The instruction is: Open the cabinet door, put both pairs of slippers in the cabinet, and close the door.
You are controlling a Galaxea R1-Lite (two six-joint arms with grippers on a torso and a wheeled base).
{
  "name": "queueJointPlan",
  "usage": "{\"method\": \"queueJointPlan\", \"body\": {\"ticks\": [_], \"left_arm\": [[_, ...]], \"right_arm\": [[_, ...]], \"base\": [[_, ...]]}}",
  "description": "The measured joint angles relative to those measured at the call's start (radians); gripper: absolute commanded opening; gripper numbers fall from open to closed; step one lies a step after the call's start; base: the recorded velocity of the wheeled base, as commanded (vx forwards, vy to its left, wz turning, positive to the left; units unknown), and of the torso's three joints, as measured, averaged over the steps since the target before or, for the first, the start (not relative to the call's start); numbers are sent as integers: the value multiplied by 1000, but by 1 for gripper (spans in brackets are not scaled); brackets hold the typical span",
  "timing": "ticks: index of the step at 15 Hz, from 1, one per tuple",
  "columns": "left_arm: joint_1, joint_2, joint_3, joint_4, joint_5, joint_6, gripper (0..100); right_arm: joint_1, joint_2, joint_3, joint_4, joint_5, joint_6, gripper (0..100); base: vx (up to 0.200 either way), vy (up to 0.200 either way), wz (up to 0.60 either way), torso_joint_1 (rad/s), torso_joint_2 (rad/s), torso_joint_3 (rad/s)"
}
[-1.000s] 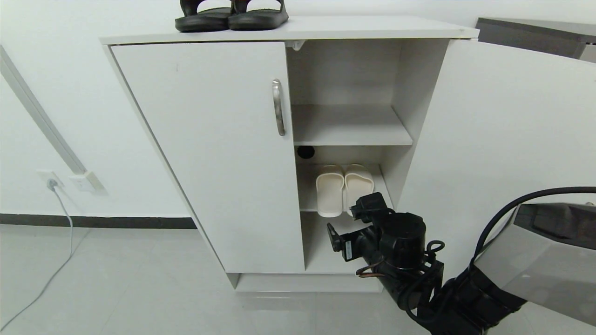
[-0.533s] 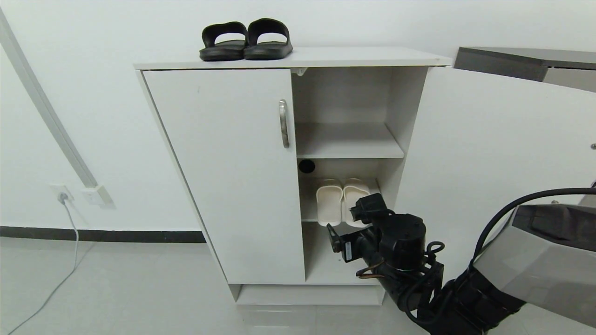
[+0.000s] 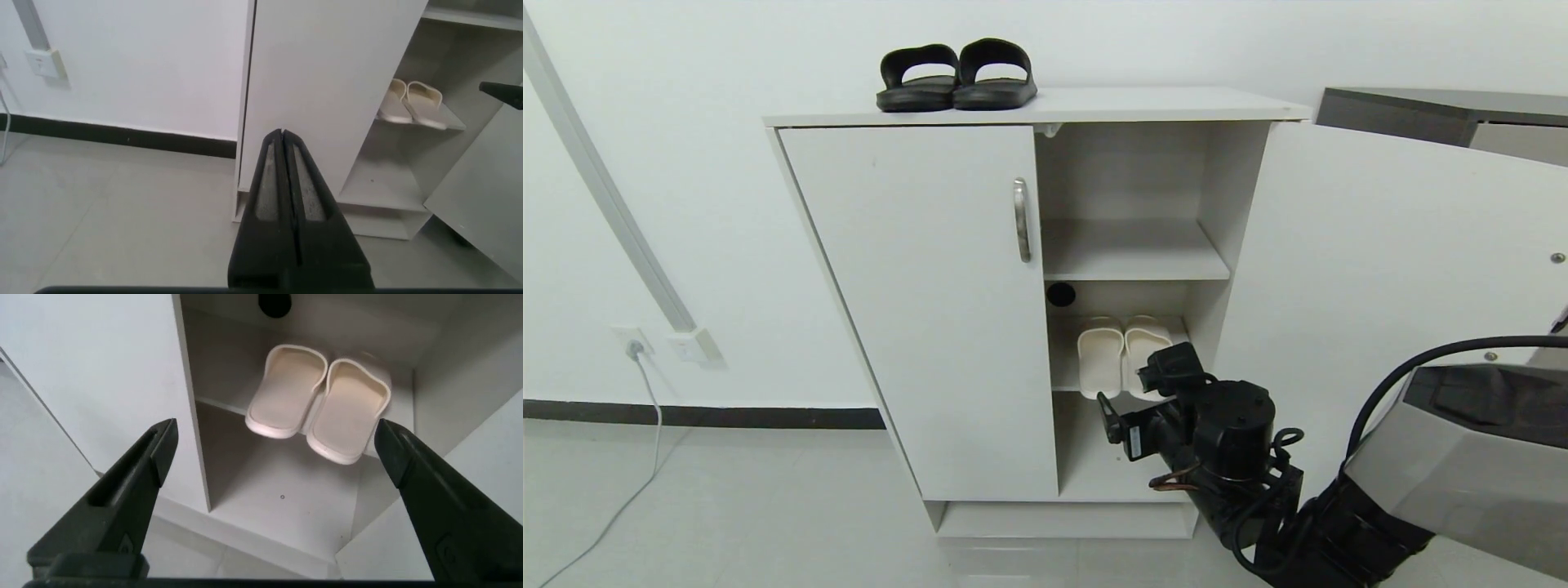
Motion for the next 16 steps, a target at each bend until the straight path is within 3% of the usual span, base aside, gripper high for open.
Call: {"method": "queueJointPlan", "body": {"ticks": [2,16], "left_arm": [[0,0,0,0,0,0,0],[0,0,1,0,0,0,0]], "right_arm": [[0,3,1,0,0,0,100],[-3,8,1,-3,0,1,100]], "base": [[0,0,0,0,0,0],[0,200,0,4,2,4]]}}
